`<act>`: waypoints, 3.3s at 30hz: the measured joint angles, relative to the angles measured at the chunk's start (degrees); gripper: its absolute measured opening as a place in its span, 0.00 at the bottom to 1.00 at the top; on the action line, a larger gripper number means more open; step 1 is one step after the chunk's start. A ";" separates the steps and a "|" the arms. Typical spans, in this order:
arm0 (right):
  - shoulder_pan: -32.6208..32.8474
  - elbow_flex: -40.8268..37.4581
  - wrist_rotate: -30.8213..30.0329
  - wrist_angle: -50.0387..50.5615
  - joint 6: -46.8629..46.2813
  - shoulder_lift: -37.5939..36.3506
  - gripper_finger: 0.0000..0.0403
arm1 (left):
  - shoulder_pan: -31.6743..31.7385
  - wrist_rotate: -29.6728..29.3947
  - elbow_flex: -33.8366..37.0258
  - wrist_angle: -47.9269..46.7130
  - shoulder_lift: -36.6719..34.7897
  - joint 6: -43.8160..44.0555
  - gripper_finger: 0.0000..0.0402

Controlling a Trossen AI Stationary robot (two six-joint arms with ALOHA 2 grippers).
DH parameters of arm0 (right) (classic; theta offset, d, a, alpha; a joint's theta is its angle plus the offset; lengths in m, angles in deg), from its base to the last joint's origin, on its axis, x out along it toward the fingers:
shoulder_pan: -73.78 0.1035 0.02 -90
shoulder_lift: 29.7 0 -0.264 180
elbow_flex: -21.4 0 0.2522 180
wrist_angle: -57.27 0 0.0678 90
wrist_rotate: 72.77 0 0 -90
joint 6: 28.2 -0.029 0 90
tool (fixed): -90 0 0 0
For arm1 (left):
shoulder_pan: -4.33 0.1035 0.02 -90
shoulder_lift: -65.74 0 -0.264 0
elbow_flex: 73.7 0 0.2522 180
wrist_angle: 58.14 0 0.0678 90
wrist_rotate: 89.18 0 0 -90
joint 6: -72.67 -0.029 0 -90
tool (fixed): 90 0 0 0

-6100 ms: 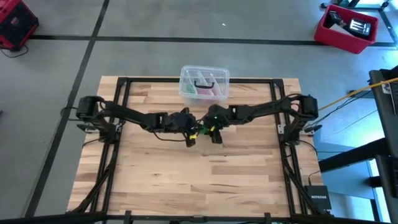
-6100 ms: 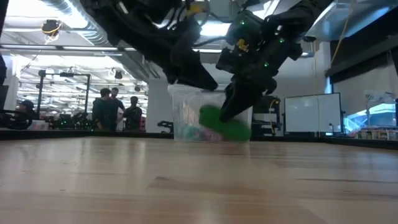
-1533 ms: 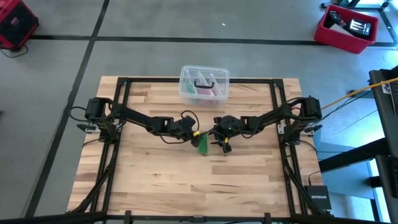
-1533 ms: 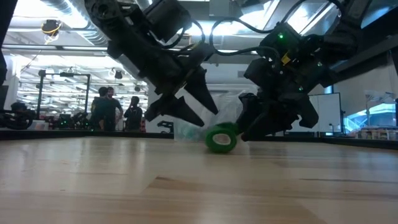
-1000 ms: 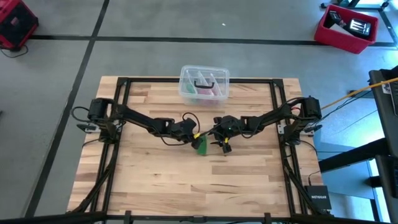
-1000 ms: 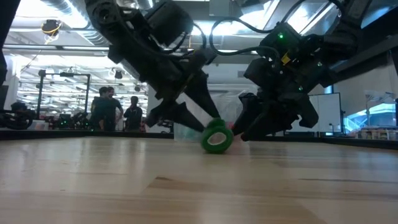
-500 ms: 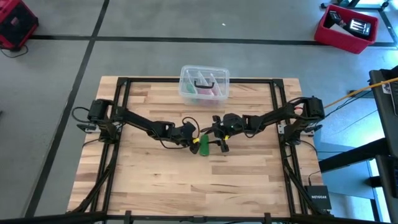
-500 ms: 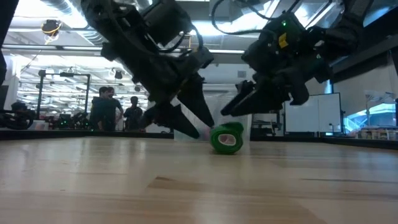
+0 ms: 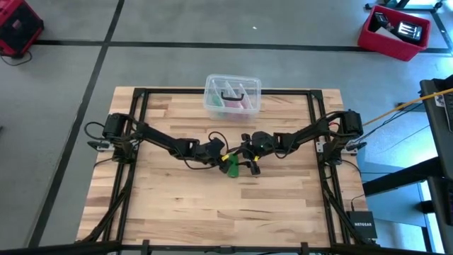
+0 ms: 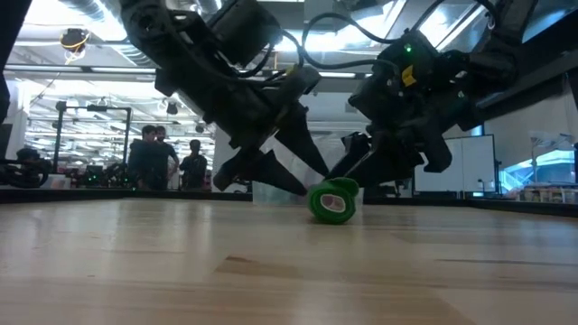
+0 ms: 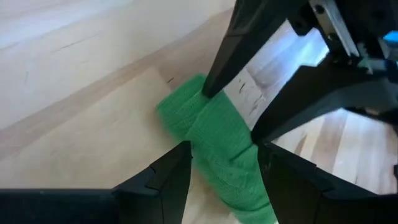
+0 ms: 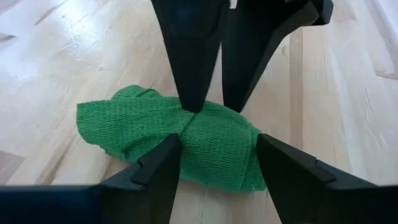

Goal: Roll bandage
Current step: Roll the green bandage

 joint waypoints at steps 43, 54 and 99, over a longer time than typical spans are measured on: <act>0.00 0.02 -0.09 0.83 0.40 0.08 0.53 | -0.67 -0.54 -0.15 -5.50 -0.52 -4.23 0.01; 0.00 0.00 -0.17 1.21 0.39 0.08 0.53 | -0.51 -3.53 -0.04 -7.07 -0.07 -7.04 0.03; -0.07 2.99 4.23 0.89 1.38 4.22 0.53 | -0.26 -0.83 -0.02 -10.45 -6.82 -13.13 0.33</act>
